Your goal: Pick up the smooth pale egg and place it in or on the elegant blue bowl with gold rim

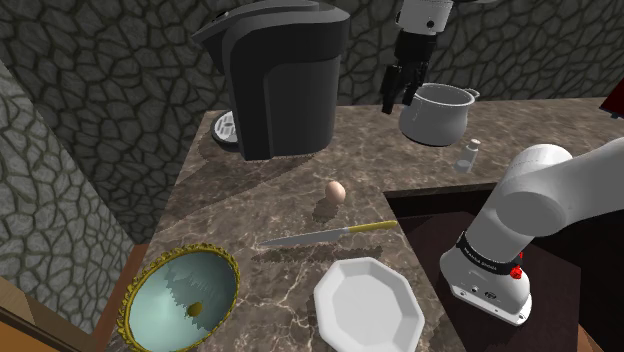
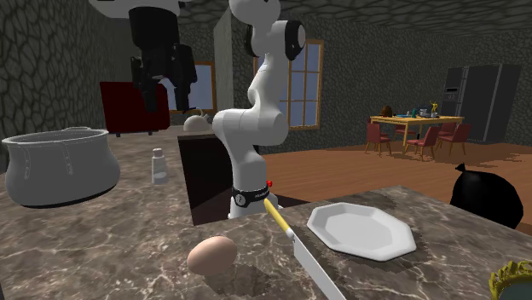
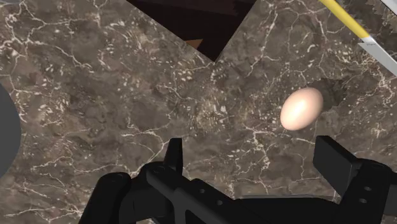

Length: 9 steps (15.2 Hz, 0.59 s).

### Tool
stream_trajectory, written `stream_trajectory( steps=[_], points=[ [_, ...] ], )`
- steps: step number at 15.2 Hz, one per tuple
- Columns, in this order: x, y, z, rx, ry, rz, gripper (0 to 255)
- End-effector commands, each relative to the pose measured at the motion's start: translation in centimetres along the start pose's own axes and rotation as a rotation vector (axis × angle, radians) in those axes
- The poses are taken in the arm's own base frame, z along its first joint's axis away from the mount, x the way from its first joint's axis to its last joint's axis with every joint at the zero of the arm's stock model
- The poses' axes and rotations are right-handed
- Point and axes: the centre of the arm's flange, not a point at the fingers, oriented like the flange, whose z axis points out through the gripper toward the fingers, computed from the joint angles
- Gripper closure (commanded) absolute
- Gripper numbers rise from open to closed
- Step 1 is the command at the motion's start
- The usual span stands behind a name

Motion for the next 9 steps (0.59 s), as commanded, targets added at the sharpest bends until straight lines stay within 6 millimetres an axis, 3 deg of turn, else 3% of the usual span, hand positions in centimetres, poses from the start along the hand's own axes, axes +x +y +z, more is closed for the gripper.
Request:
stream_trajectory(
  steps=[1,9],
  points=[
    [0.0,0.0,0.0,0.0,0.0,0.0,0],
    [3.9,-6.7,8.3,-0.037,-0.101,0.074,0]
  ],
)
